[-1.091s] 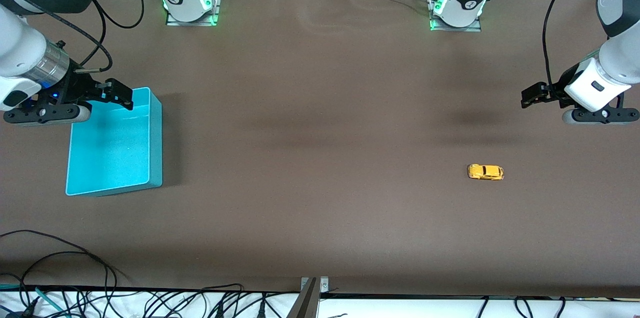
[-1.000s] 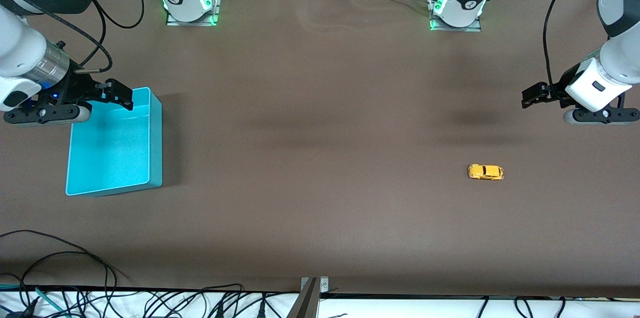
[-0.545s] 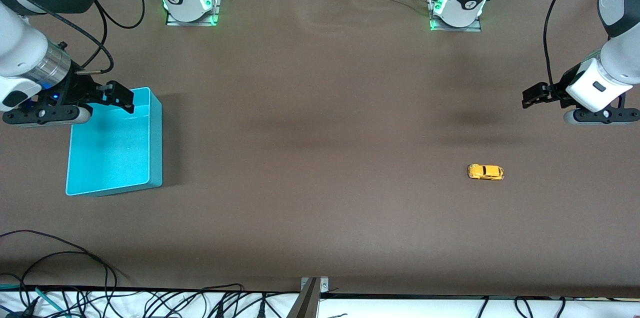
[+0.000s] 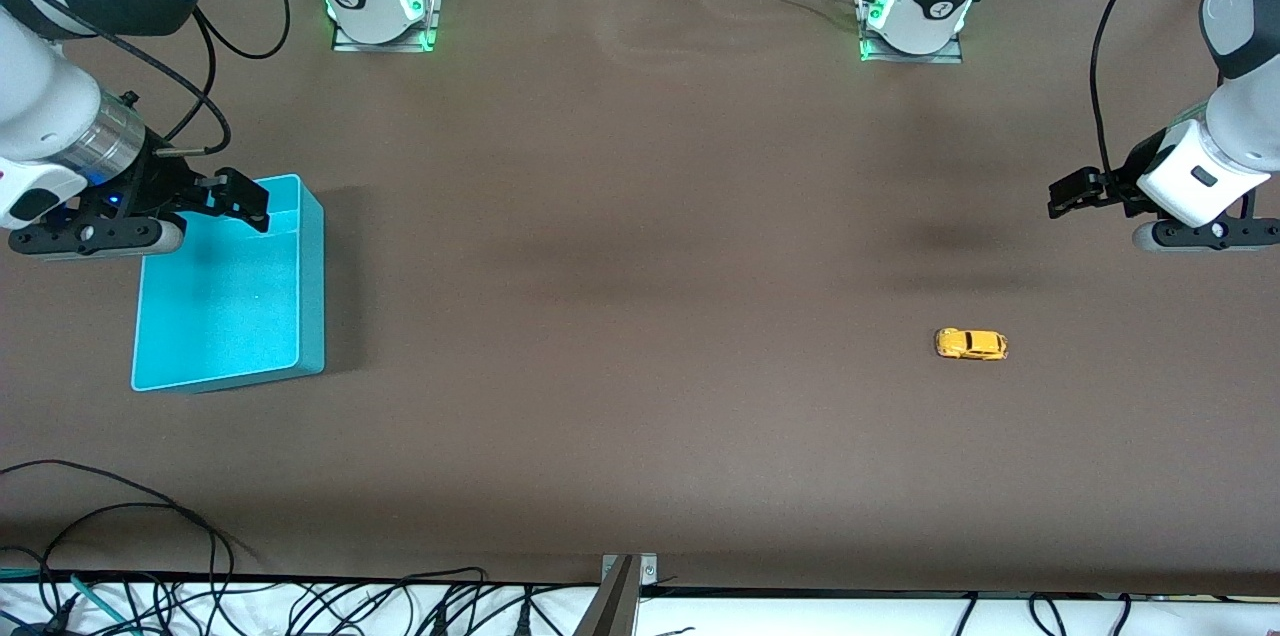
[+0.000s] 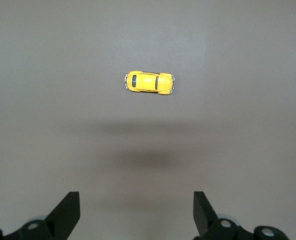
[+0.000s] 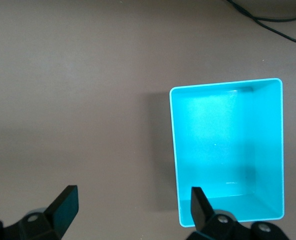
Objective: Wind up and store yellow beetle car
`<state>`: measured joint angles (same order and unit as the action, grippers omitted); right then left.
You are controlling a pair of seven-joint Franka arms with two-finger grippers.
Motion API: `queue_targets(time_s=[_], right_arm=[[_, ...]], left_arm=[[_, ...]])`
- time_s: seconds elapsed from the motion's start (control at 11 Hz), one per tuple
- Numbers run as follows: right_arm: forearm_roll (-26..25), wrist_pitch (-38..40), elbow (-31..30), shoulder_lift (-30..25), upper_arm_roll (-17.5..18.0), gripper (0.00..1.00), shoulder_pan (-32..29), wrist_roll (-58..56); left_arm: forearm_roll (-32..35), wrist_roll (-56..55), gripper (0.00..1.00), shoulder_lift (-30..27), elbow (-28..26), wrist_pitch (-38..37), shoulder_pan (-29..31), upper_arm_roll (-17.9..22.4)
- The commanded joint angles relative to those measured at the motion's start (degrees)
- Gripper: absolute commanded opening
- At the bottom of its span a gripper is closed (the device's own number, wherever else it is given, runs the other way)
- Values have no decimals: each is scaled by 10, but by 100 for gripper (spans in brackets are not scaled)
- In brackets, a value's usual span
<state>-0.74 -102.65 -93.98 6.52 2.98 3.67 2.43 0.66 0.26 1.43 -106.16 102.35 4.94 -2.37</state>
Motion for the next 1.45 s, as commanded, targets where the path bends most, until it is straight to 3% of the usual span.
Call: queue_targets(time_s=[0.0,0.82,1.36], right_arm=[[-8,0,13,9,2,100,-5,10],[-11,-19,13,15,0,100,-10,7],[-44,-19,13,14,2,100,-5,8]], left_arm=[[-14,6,100,8,6,3,-2,-1],[-14,4,100,20,11,5,-4,0],[-15,1,100,29,10,3,9,1]])
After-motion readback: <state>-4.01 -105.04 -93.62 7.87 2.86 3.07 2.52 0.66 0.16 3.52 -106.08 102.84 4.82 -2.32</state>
